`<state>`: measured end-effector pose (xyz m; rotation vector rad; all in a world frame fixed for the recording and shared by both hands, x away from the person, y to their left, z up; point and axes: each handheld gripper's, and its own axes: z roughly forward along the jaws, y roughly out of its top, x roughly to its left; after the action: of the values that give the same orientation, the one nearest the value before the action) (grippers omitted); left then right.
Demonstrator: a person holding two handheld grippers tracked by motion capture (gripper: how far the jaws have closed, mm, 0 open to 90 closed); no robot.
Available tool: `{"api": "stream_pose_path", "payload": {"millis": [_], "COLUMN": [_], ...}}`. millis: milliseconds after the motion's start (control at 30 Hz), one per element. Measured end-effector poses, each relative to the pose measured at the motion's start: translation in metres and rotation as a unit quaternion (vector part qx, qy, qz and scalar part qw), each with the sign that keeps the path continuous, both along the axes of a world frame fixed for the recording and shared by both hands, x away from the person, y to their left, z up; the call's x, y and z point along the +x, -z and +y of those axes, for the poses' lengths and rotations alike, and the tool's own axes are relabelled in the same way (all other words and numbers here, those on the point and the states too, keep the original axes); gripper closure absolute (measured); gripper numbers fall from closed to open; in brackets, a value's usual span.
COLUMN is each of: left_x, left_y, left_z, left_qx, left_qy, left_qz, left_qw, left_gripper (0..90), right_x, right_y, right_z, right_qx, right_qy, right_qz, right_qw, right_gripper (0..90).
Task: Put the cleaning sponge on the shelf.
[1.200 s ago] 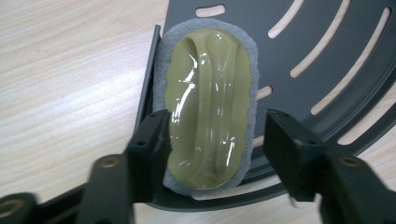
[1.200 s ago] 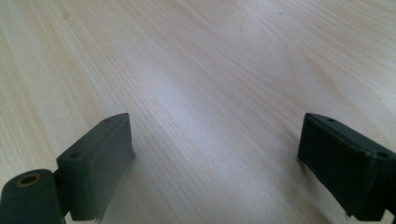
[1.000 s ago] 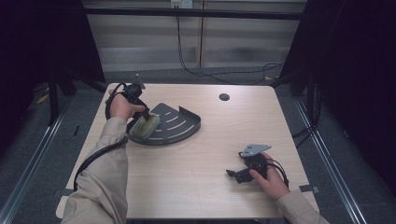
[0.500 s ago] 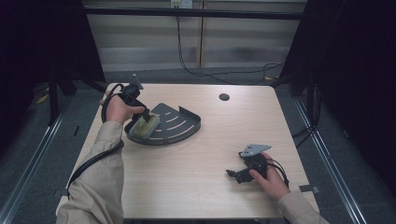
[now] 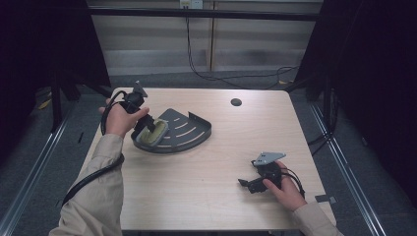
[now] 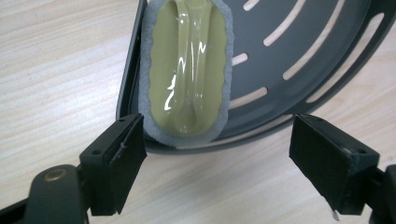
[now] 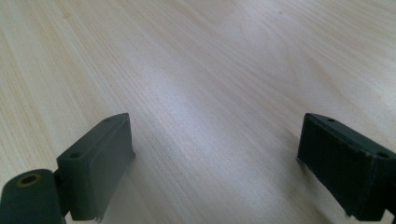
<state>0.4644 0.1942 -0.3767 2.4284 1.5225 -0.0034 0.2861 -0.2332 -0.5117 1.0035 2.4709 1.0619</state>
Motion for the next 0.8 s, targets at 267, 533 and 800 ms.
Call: {"api": "stream_pose_path", "payload": {"millis": [267, 533, 800], "left_x": [-0.014, -0.025, -0.036], "left_y": [-0.008, -0.012, -0.004], "left_z": [0.0, 0.001, 0.008], "left_qx": [-0.006, -0.008, -0.01], "left_qy": [0.005, 0.01, 0.009], "left_qz": [0.002, 0.0, 0.004], "left_qw": [1.0, 0.9999, 0.9999], "left_gripper": [18.6, 18.6, 18.6], "right_x": [0.0, -0.001, -0.001], "right_y": [0.0, 0.0, 0.0], "right_z": [0.0, 0.0, 0.0], "right_qx": [0.001, 0.0, 0.0], "right_qy": [-0.001, 0.001, 0.001], "right_qz": [0.0, 0.001, 0.001], "right_qw": [1.0, 1.0, 1.0], "right_gripper": [9.5, 9.5, 9.5]}}
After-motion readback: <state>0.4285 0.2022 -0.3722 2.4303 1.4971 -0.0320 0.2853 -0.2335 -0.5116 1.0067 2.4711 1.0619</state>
